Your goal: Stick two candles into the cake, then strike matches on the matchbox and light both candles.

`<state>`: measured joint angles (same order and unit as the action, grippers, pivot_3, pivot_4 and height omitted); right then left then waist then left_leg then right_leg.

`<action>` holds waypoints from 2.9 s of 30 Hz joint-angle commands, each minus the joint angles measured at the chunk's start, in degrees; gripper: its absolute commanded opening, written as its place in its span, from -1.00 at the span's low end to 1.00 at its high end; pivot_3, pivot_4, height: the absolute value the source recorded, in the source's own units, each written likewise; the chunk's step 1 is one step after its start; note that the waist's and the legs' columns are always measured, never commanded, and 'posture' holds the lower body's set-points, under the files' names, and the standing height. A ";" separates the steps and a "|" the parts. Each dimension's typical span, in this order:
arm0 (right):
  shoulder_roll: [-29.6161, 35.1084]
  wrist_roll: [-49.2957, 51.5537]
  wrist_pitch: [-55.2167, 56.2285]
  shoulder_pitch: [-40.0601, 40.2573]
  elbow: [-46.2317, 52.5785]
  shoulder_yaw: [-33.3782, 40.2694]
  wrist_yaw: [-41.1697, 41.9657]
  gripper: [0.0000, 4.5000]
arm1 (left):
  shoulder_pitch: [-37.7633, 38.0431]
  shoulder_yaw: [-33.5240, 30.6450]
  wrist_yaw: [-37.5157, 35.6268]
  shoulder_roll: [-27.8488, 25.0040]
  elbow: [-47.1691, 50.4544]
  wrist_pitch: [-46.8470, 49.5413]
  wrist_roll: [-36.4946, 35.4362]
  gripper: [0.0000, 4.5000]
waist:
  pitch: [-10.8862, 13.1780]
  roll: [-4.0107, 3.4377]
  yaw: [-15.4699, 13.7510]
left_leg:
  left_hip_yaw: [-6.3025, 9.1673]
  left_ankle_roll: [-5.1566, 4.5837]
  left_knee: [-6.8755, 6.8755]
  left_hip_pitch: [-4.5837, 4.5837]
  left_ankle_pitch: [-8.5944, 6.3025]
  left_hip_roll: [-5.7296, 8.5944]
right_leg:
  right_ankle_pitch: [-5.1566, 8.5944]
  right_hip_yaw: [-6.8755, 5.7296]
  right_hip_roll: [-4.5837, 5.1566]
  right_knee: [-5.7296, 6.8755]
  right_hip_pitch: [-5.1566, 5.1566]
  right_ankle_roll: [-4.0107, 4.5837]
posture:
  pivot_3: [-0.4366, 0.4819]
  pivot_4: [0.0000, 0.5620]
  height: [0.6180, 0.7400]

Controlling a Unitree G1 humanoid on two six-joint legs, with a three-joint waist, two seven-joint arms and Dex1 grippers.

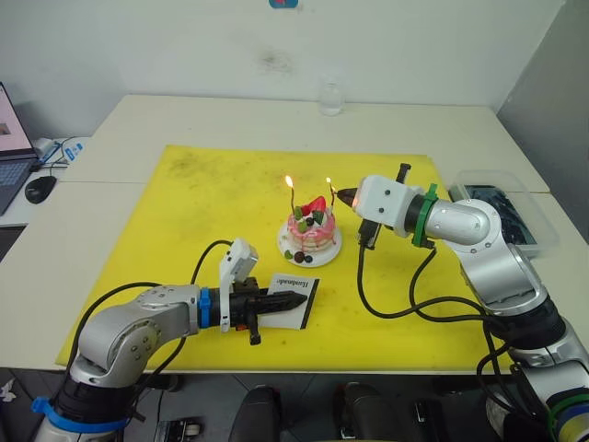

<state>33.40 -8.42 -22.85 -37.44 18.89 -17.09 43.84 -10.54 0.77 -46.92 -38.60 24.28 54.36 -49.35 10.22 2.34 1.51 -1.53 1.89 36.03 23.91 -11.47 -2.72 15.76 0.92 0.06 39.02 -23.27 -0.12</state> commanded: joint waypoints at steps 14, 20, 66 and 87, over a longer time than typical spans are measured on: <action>4.93 6.14 -14.88 9.37 10.87 16.65 -1.06 -0.99 | -0.13 0.10 -0.06 1.05 2.45 0.14 -1.13 -1.00 | 0.00 0.00 -0.66 | -0.02 0.00 0.01 0.02 0.00 0.03 | 0.00 0.01 0.05 -0.04 0.03 0.00 | -0.05 -0.47 1.00; 4.90 7.89 -25.35 16.80 12.04 33.37 -7.15 -0.99 | 0.23 0.71 0.02 1.81 2.28 -0.26 -0.64 -1.00 | 0.00 -0.01 -0.70 | 0.00 0.00 0.00 -0.02 0.00 0.01 | 0.00 -0.02 0.03 0.01 0.03 0.00 | -0.05 -0.47 1.00; 10.49 39.39 -25.78 30.58 27.18 34.92 -1.33 0.98 | -3.23 -7.64 28.70 6.71 -1.31 25.41 -20.89 -1.00 | -0.06 -0.15 -0.01 | 0.03 0.00 0.02 -0.03 0.00 0.02 | -0.03 0.03 -0.11 0.00 0.08 -0.08 | -0.05 -0.47 1.00; 22.30 48.57 -28.80 33.38 29.33 34.16 2.26 1.00 | -7.38 -12.26 25.23 -3.56 3.27 29.02 -24.19 0.99 | -0.06 -0.10 0.03 | 0.07 -0.01 0.01 -0.05 0.01 0.03 | -0.05 -0.02 -0.08 -0.02 0.07 -0.07 | -0.05 -0.47 1.00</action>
<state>54.89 39.54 -53.01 -3.80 47.15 14.71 45.58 -16.95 -8.31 -21.87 -41.03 25.16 82.60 -70.45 10.15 2.24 1.53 -1.45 1.88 36.04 23.87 -11.46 -2.70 15.71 0.90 -0.02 39.00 -23.21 -0.19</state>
